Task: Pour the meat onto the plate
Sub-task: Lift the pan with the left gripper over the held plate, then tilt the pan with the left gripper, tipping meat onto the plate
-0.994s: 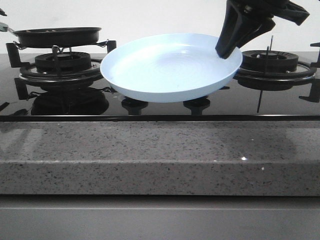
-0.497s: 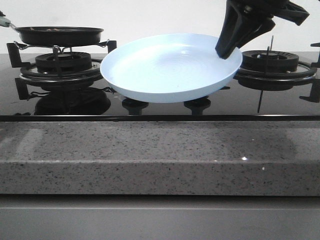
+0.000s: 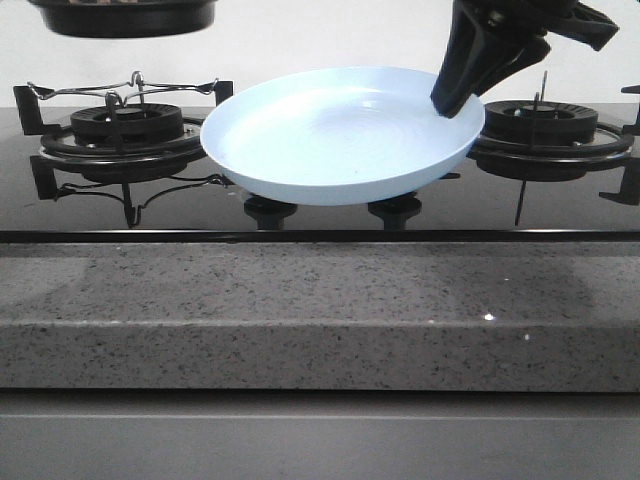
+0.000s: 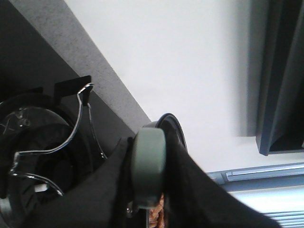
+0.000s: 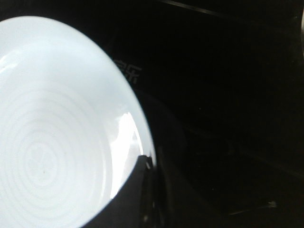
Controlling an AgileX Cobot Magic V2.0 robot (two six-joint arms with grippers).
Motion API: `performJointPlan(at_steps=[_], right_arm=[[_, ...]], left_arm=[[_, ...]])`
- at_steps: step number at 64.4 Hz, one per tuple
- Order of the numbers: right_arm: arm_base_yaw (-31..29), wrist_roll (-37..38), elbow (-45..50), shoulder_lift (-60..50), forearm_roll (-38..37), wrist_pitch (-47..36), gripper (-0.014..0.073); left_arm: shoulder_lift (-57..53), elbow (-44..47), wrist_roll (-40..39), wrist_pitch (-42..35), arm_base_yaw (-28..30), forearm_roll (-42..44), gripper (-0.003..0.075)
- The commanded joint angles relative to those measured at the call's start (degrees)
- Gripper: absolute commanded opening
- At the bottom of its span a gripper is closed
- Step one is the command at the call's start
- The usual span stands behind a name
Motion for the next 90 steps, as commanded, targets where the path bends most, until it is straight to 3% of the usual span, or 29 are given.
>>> performJointPlan(at_steps=[1, 38, 50, 62, 77, 90], right_arm=[[-0.1, -0.4, -1.5, -2.5, 1.5, -2.2, -0.0060], [-0.1, -0.4, -1.5, -2.5, 1.5, -2.2, -0.0060], [-0.1, -0.4, -1.5, -2.5, 1.5, -2.2, -0.0060], [-0.1, -0.4, -1.5, -2.5, 1.5, -2.2, -0.0060], [-0.1, -0.4, -1.5, -2.5, 1.5, -2.2, -0.0060], [-0.1, -0.4, -1.5, -2.5, 1.5, -2.2, -0.0060]], left_arm=[[-6.4, -1.6, 1.0, 2.7, -1.5, -4.5, -0.0020], [-20.7, -2.2, 3.8, -15.8, -22.5, 17.4, -0.0020], [-23.1, -5.5, 3.2, -23.2, -32.1, 35.7, -0.0020], [-25.9, -6.1, 2.8, -29.6, -41.8, 46.5, -0.0020], [-27.4, -6.1, -5.9, -33.4, -52.2, 71.9, -0.0020], [-27.5, -6.1, -7.4, -35.1, -58.3, 81.6, -0.0020]])
